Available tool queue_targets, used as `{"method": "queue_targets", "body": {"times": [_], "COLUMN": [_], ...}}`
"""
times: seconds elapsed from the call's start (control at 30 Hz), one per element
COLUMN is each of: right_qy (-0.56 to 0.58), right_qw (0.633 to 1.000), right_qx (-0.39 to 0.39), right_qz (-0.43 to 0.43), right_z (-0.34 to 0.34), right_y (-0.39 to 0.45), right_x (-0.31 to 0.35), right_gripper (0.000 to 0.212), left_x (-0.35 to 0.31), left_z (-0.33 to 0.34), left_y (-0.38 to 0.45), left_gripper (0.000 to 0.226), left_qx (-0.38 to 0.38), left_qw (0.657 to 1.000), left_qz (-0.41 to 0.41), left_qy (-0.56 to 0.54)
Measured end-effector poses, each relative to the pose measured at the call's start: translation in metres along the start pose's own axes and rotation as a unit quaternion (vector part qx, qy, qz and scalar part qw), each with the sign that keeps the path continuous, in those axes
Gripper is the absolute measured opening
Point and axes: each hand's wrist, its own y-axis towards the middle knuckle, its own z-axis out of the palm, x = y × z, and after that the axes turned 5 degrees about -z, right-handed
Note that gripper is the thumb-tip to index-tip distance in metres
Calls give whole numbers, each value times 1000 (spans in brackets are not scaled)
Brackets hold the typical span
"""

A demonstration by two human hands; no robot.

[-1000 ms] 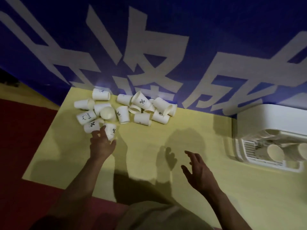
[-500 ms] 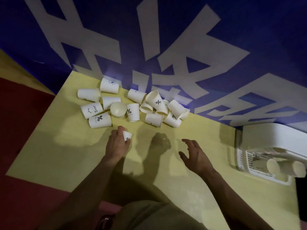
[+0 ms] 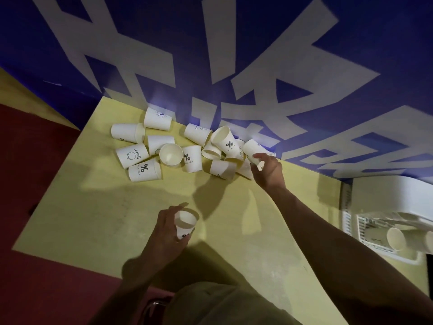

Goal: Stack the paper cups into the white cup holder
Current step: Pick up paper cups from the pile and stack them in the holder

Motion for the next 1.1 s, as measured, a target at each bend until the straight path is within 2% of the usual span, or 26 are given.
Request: {"method": "queue_targets", "body": {"times": [0.07, 0.13, 0.2, 0.27, 0.33, 0.4, 0.53, 0.67, 0.9, 1.03, 1.1], "right_qy": [69, 83, 73, 48, 51, 34, -20, 9, 60, 84, 76], "right_qw": [997, 994, 987, 981, 982, 986, 984, 984, 984, 987, 985], "right_qx": [-39, -78, -129, -156, -145, -133, -150, -135, -113, -74, -68], "right_qz": [19, 8, -56, -108, -106, -98, -99, -115, -127, -113, -136], "right_z": [2, -2, -9, -15, -22, -31, -49, -57, -86, -115, -130], "right_y": [2, -2, -11, -20, -32, -50, -98, -152, -222, -240, -248], "right_x": [4, 7, 7, -3, -13, -26, -72, -129, -226, -283, -311], "right_gripper": [32, 27, 23, 30, 49, 65, 80, 95, 105, 99, 92], "left_x": [-1, -4, -7, -13, -22, -34, -65, -100, -172, -219, -244], "left_z": [-5, -8, -9, -7, -4, 1, 16, 47, 121, 176, 209], "left_y": [1, 3, 8, 14, 20, 23, 17, 1, -40, -62, -71], "left_gripper": [96, 99, 98, 95, 92, 88, 87, 93, 90, 88, 87], "left_qx": [0, 3, 14, 25, 40, 51, 109, 123, 137, 140, 140], "left_qw": [1000, 1000, 1000, 999, 998, 997, 992, 987, 984, 981, 980], "left_qz": [2, 5, 4, 3, -9, 16, 29, 49, 56, 64, 68], "left_qy": [4, 13, 22, 39, 43, 52, 63, 86, 103, 119, 122]}}
